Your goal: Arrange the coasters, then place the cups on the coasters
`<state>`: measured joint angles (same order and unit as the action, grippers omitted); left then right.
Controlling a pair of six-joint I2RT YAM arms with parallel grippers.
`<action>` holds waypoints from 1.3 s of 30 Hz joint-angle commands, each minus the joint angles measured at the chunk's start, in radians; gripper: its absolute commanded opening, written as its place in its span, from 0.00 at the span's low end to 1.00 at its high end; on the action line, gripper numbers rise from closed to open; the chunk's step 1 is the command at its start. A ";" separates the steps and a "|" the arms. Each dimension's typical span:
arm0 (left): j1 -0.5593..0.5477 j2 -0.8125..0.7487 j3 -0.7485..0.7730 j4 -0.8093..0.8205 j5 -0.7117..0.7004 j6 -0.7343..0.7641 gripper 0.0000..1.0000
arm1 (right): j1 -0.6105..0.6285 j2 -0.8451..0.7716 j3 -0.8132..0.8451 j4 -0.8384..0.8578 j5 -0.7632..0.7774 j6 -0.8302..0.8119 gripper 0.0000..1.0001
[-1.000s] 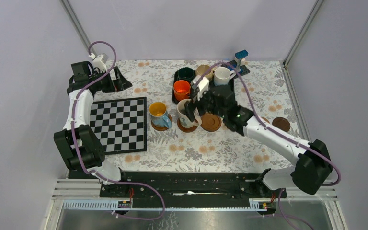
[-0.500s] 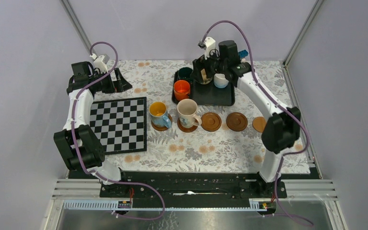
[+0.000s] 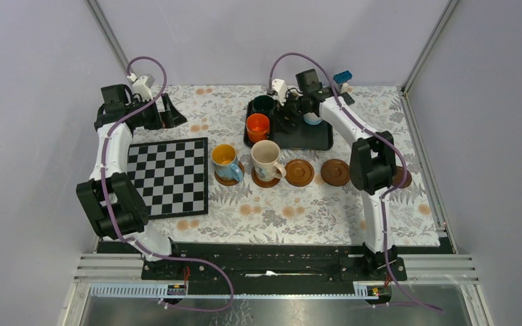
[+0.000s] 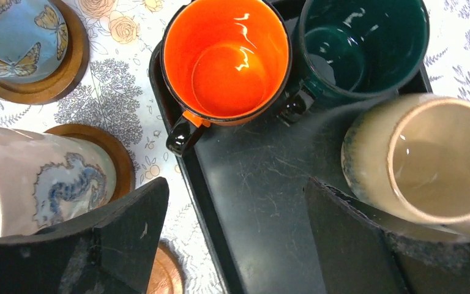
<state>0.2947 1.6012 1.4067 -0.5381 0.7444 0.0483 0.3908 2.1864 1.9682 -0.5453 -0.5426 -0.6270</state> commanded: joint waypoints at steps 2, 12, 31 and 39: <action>0.006 0.023 0.061 0.023 0.004 0.003 0.99 | -0.007 0.091 0.139 -0.020 -0.086 -0.120 0.89; 0.007 0.032 0.055 0.023 -0.028 0.001 0.99 | 0.013 0.202 0.254 -0.036 -0.096 0.130 0.94; 0.007 0.048 0.041 0.043 -0.036 -0.024 0.99 | 0.101 0.085 -0.056 0.258 0.294 0.415 0.99; 0.007 0.051 0.038 0.043 -0.035 -0.029 0.99 | 0.102 0.090 -0.072 0.352 0.306 0.413 0.84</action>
<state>0.2947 1.6539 1.4227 -0.5362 0.7101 0.0250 0.4946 2.3280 1.8668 -0.2718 -0.2756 -0.2287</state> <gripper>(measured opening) 0.989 0.910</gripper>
